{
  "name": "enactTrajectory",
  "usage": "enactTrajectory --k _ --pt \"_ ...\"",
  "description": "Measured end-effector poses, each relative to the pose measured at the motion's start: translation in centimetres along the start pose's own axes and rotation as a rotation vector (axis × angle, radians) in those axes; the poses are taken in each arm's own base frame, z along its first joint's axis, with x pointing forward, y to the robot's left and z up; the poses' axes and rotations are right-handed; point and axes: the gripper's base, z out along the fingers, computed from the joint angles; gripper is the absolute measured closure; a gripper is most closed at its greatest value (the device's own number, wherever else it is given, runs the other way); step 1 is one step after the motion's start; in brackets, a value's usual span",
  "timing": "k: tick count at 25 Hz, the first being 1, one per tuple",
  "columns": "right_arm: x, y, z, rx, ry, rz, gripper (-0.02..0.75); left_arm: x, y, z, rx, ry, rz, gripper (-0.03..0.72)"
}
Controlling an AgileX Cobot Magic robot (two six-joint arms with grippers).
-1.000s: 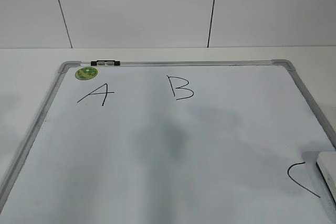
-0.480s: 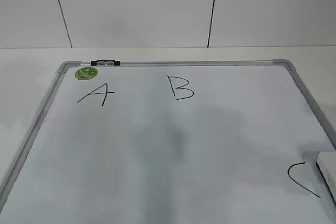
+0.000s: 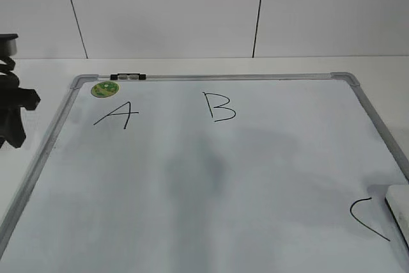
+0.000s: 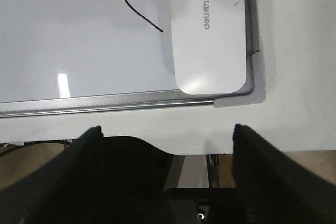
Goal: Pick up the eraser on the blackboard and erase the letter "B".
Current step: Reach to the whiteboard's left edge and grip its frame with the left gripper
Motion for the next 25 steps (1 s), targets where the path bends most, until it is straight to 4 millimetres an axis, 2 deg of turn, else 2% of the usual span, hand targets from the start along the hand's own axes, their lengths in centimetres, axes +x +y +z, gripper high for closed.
enactTrajectory --k 8,19,25 --pt "0.0 0.0 0.0 0.000 0.000 0.000 0.154 -1.2 0.1 3.2 0.000 0.021 -0.009 0.450" --pt "0.0 0.0 0.0 0.000 0.000 0.000 0.154 -1.5 0.2 6.3 0.001 0.084 -0.021 0.450" --pt "0.0 0.0 0.0 0.000 0.000 0.000 0.154 -1.7 0.2 6.4 0.001 0.068 -0.021 0.450"
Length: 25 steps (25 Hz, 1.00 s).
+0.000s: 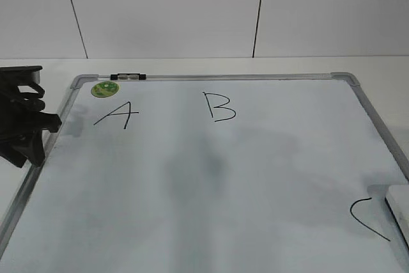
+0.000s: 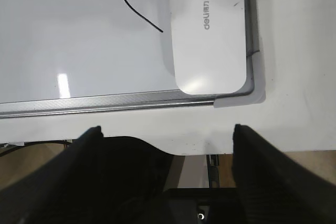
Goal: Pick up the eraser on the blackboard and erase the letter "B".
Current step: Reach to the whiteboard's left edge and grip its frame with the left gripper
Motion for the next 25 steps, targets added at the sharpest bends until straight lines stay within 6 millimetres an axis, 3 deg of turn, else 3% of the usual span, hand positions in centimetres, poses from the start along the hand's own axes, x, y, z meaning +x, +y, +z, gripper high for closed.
enactTrajectory --k 25 --pt "0.00 0.00 0.00 0.000 0.000 0.001 0.154 -0.03 0.04 0.42 -0.003 0.010 0.022 0.453"
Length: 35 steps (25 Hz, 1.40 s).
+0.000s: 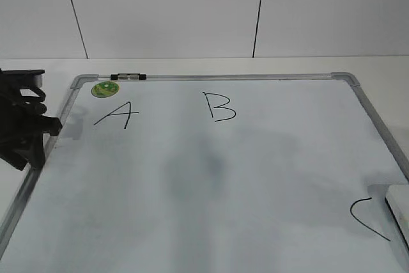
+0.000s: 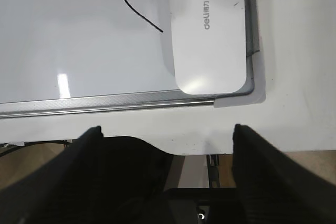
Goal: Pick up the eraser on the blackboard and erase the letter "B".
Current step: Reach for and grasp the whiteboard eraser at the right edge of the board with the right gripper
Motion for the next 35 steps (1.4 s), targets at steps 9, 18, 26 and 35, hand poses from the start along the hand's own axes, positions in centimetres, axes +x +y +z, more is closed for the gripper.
enactTrajectory --k 9,18,26,35 --pt "0.0 -0.1 0.0 0.015 -0.001 -0.003 0.154 -0.2 0.0 0.4 0.001 0.022 -0.002 0.486" --pt "0.0 -0.1 0.0 0.015 -0.001 -0.004 0.154 -0.2 -0.2 0.3 0.015 0.025 -0.025 0.669" --pt "-0.2 -0.4 0.2 0.047 0.012 -0.012 0.112 -0.2 0.1 0.3 0.015 0.024 -0.034 0.669" --pt "-2.8 -0.7 2.8 0.081 0.063 -0.009 0.069 -0.2 0.1 0.3 0.015 0.024 -0.034 0.669"
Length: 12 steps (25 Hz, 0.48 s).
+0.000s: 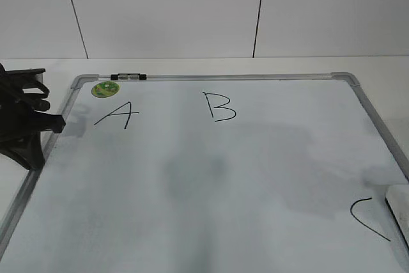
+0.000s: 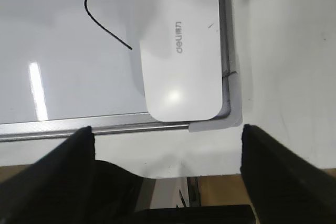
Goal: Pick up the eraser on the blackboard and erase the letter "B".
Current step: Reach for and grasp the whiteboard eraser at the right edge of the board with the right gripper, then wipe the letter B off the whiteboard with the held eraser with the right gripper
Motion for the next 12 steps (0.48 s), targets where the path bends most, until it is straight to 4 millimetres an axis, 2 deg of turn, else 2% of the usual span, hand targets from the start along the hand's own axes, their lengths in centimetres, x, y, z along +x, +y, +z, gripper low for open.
enactTrajectory --k 12 --pt "-3.8 0.0 6.0 0.026 0.134 0.014 0.070 0.0 -0.1 0.0 0.000 0.000 0.001 0.669"
